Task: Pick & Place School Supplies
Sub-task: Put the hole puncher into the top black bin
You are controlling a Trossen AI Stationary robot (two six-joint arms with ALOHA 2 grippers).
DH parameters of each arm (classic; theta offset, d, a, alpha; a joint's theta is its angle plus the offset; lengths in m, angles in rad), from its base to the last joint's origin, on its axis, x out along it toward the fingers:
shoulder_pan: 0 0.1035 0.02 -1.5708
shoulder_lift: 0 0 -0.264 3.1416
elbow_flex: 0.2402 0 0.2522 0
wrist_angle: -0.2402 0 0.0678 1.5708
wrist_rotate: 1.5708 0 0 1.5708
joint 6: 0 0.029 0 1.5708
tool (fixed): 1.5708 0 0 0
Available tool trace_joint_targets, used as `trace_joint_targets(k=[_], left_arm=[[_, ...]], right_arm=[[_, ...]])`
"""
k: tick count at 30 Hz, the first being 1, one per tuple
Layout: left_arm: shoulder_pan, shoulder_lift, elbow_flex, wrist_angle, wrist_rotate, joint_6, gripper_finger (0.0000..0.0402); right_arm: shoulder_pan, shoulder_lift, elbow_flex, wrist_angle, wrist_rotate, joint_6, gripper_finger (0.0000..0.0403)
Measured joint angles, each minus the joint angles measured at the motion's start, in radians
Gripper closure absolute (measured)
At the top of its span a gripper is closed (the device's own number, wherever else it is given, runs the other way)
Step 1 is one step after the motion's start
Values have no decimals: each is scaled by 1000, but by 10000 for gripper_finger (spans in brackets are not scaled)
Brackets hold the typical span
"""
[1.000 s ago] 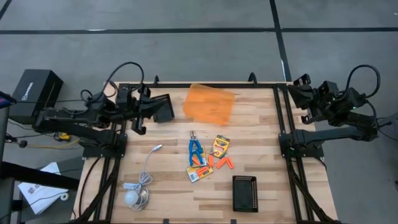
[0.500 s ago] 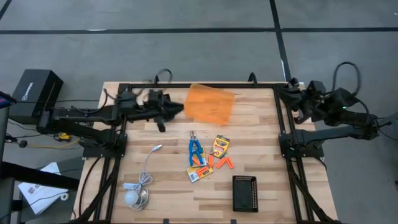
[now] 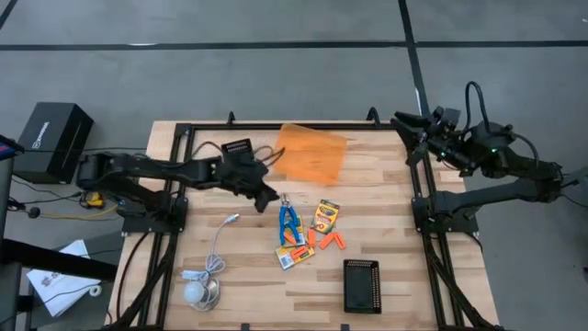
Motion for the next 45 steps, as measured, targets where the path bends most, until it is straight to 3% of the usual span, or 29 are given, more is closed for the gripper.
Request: trace_joint_targets(k=[9,15,20,33,45], left_arm=[[-31,191,92,-5,92,-108,275],[-30,261,132,-58,94,-166,273],[-30,281,133,-130,105,-208,272],[-28,308,135,-128,85,-258,272],[-25,367,134,-126,83,-284,272]], right_arm=[[1,-1,21,-24,25,0,256],[1,-1,21,-28,26,-1,246],[1,-1,21,-28,26,-8,235],[1,-22,21,-28,25,-11,207],[1,-22,21,-27,25,-8,205]])
